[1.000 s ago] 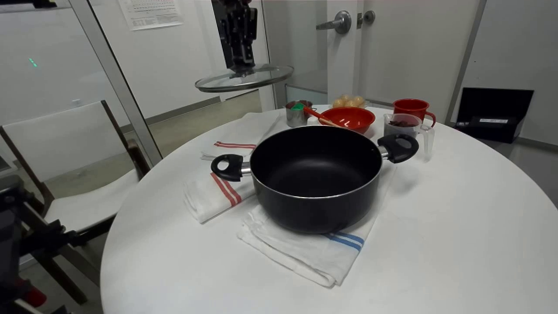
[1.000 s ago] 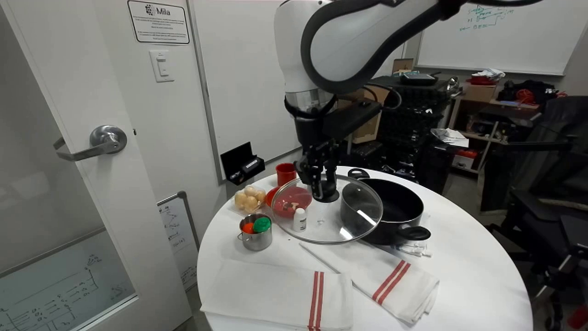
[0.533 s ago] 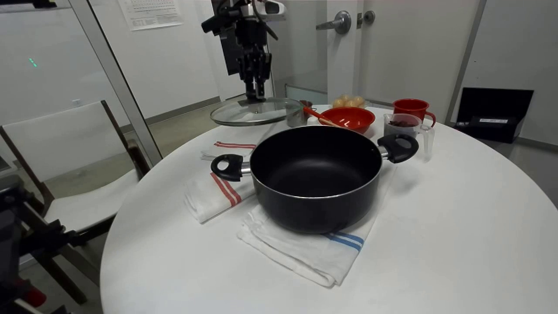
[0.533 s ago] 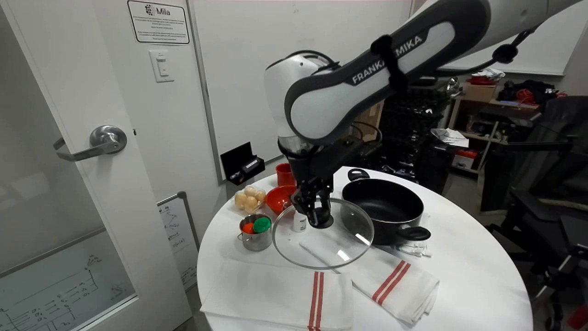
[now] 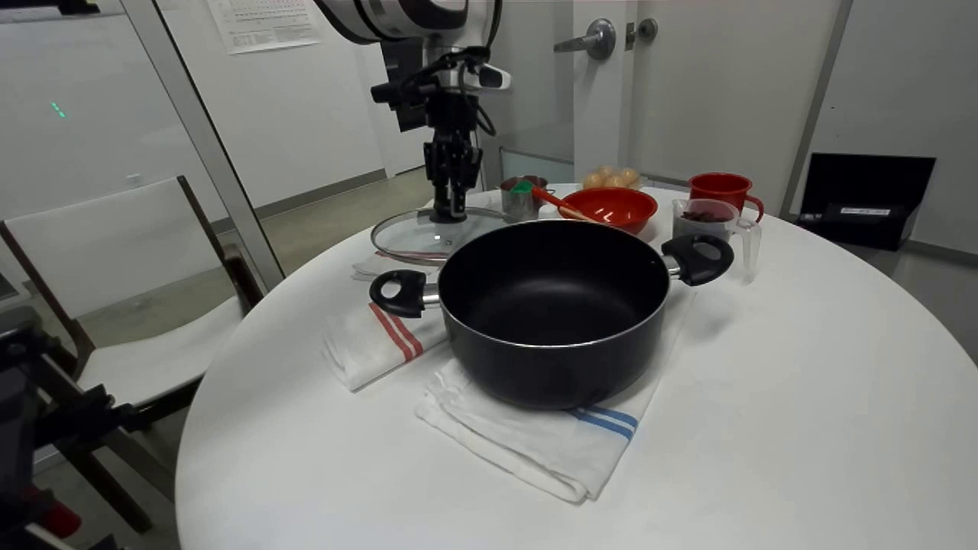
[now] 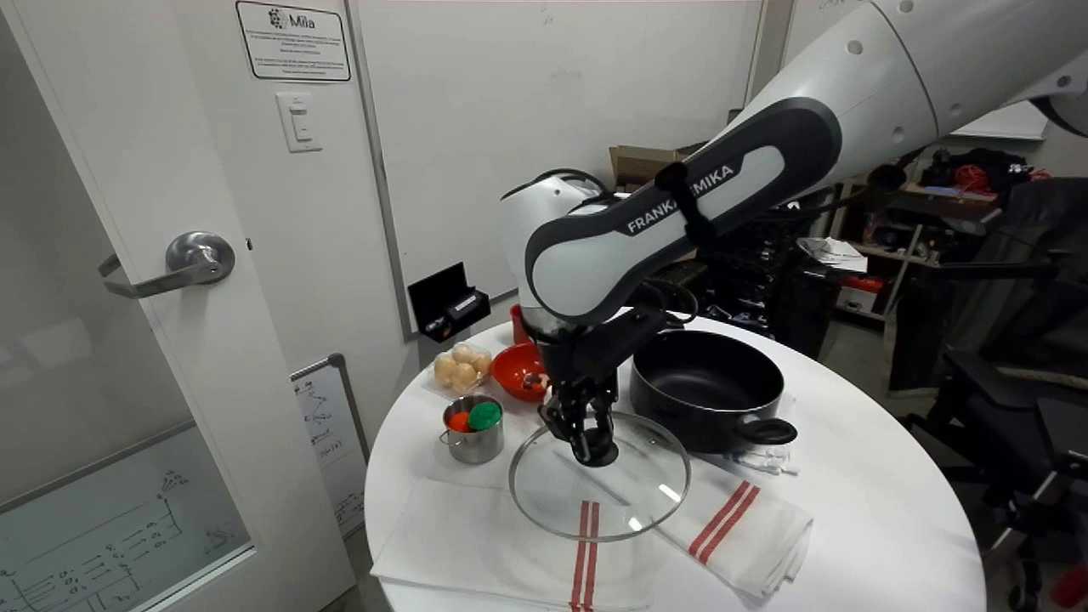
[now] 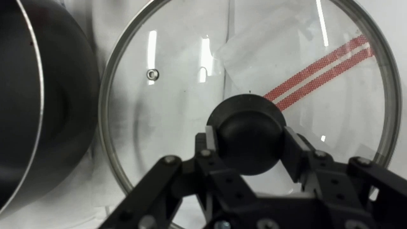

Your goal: Take the lid on the pot and put it on the tea towels

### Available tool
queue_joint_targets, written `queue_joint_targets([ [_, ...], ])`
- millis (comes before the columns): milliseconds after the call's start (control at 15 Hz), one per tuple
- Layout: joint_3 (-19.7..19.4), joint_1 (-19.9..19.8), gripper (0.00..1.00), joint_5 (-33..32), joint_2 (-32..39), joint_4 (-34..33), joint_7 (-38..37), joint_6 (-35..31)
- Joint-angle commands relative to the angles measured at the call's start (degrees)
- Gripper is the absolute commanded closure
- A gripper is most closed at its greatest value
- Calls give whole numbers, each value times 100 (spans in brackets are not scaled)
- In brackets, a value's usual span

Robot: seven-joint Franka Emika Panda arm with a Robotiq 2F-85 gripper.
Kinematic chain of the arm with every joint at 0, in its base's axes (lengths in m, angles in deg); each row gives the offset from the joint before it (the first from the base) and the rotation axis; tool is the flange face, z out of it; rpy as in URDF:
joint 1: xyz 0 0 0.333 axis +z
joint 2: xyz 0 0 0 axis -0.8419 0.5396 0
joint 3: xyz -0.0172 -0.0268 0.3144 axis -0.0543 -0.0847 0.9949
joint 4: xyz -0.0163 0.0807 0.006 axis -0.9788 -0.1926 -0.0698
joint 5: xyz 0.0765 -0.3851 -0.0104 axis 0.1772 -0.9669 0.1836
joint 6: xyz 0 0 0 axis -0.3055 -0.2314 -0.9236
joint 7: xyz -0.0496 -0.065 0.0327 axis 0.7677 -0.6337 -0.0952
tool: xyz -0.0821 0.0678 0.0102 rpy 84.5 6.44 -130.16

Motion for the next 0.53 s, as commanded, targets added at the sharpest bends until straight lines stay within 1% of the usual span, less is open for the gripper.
queue_joint_targets([
  [0,151,-138,75,304,372,-571,131,345],
  [267,151,-173,75,416,667,-679,128,280],
  [467,171,-196,75,467,754,-645,163,245],
])
